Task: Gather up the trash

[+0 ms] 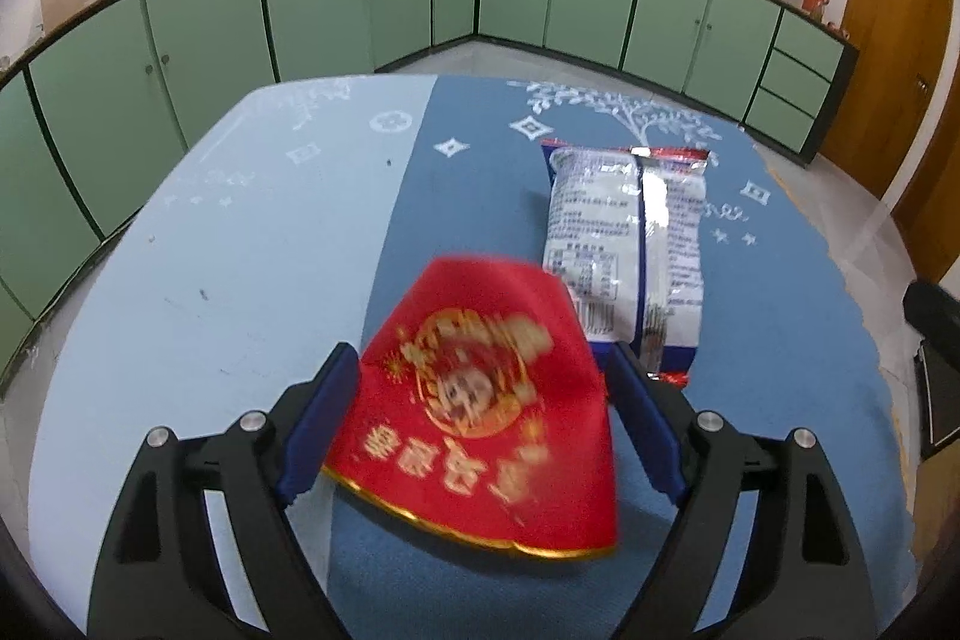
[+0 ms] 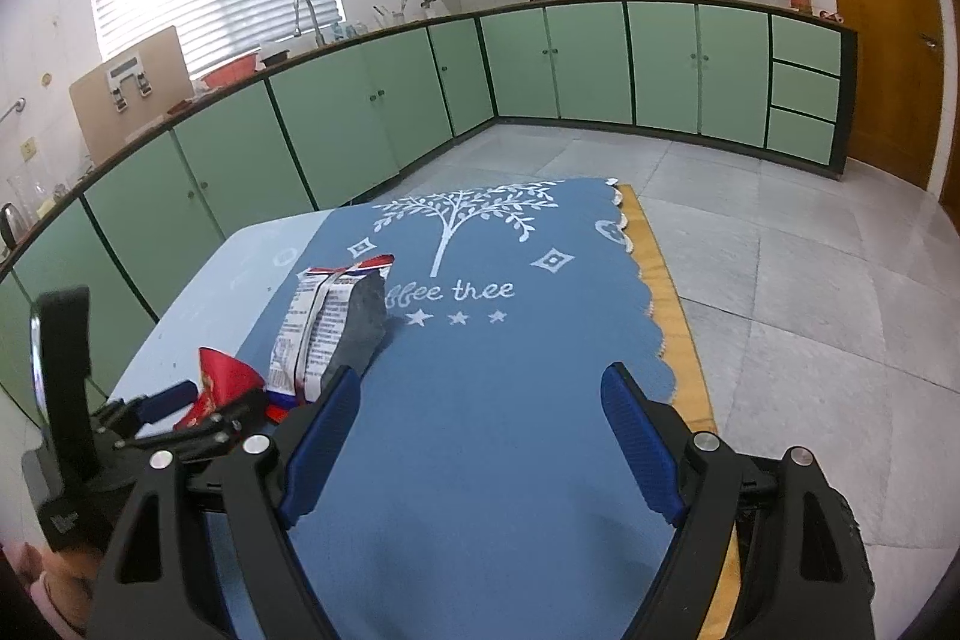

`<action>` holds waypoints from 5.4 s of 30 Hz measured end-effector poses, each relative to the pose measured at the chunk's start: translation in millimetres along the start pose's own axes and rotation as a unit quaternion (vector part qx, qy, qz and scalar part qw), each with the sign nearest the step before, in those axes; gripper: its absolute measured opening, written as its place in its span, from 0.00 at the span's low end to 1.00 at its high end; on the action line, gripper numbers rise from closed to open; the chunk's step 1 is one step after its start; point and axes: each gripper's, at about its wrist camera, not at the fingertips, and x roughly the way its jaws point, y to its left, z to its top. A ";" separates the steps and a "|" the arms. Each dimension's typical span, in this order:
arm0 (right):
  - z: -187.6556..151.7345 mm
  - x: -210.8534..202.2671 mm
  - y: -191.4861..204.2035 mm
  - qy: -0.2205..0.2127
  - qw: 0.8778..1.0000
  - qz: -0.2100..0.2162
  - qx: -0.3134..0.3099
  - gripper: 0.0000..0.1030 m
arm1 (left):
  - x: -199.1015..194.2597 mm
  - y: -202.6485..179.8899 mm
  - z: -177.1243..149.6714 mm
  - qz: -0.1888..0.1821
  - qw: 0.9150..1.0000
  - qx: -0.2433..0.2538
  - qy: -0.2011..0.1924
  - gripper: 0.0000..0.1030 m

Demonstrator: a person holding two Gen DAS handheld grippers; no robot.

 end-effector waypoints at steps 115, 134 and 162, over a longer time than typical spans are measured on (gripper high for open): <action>-99.7 -158.7 -210.7 0.033 0.982 -0.122 0.138 0.25 | -77.8 -284.3 -68.2 -0.266 0.950 0.162 0.006 0.51; -64.6 -198.1 -180.7 -0.026 0.987 -0.109 0.117 0.69 | -131.9 -239.2 -40.3 -0.227 0.963 0.135 -0.050 0.70; -28.8 -266.8 -108.1 -0.092 0.992 -0.059 0.060 0.94 | -232.7 -167.5 -37.8 -0.169 0.968 0.120 -0.141 0.92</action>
